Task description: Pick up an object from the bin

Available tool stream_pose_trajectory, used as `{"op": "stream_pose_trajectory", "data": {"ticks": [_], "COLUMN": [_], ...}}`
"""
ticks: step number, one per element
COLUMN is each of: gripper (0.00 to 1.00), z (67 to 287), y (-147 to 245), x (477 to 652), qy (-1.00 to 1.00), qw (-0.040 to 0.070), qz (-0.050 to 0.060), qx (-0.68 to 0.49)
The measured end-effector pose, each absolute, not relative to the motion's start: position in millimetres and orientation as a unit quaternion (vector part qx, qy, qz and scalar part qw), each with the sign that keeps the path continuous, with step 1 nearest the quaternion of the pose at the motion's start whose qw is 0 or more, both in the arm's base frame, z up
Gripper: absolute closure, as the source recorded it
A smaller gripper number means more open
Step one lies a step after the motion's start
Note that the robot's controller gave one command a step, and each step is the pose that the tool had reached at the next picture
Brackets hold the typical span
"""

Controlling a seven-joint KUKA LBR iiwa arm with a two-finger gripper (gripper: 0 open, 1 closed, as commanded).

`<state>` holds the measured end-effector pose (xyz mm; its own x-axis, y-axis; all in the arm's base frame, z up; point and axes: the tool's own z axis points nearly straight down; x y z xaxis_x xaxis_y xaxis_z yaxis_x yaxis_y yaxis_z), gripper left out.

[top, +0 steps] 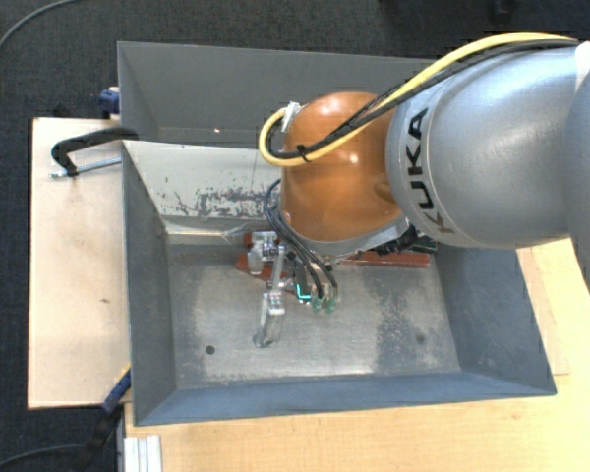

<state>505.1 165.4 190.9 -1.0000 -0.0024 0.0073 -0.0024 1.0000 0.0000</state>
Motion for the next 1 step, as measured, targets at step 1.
{"op": "stream_pose_trajectory", "data": {"ticks": [1], "gripper": [0.00], "z": [69.6], "y": [96.7], "x": [548.2], "qy": [-0.990], "qw": [-0.002], "qz": [0.000], "qx": [0.139]}}
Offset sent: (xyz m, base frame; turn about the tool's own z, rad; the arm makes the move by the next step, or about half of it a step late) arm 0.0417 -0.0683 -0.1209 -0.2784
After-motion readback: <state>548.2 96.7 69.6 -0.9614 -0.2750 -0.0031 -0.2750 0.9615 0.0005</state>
